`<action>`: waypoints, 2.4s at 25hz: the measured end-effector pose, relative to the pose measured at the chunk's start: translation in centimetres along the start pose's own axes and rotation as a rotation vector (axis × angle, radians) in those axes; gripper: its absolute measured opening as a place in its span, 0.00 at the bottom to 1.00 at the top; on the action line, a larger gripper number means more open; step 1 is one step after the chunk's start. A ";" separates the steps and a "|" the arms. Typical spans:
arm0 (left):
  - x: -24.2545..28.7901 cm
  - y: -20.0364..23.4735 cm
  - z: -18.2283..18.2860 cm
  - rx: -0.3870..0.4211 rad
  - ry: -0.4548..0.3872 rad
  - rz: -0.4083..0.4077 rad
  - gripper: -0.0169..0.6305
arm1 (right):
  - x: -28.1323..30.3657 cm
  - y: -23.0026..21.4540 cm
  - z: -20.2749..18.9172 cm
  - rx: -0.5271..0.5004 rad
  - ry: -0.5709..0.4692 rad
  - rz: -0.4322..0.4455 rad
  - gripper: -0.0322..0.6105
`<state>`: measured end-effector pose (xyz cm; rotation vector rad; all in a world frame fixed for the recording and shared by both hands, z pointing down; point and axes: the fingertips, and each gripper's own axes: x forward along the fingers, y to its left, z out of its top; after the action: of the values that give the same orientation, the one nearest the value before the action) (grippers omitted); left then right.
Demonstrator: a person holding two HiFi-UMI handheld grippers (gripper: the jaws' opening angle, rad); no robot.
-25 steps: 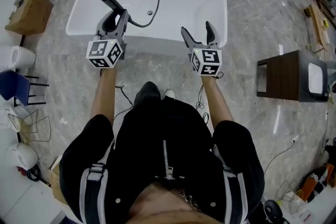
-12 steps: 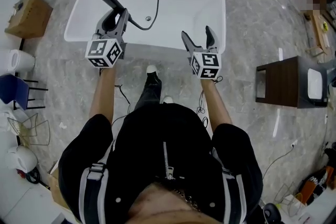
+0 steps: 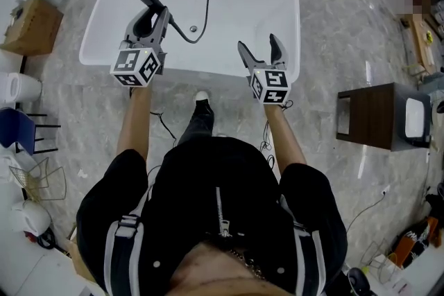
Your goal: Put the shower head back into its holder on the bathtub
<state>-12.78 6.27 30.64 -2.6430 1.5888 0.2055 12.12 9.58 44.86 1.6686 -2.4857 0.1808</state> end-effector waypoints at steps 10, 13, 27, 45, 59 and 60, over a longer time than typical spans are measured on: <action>9.3 7.5 0.0 -0.002 -0.003 -0.060 0.23 | 11.6 -0.7 3.1 -0.004 0.019 -0.024 0.70; 12.0 9.1 0.2 -0.005 -0.013 -0.086 0.23 | 14.7 -0.9 3.6 -0.003 0.027 -0.028 0.70; 17.6 12.9 -0.7 -0.010 0.001 -0.129 0.23 | 23.1 0.3 3.0 0.002 0.060 0.022 0.70; 14.4 14.0 0.9 -0.015 -0.006 0.029 0.23 | 29.6 9.1 -3.4 -0.116 0.205 0.368 0.68; 9.4 16.7 4.4 -0.022 -0.054 0.187 0.23 | 32.8 18.7 -9.8 -0.281 0.310 0.589 0.61; 9.0 16.8 4.7 -0.023 -0.060 0.196 0.23 | 33.2 19.0 -10.3 -0.291 0.316 0.593 0.59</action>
<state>-23.83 -9.03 25.11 -2.4696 1.8355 0.3104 -17.40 -11.62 60.76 0.7039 -2.5256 0.1215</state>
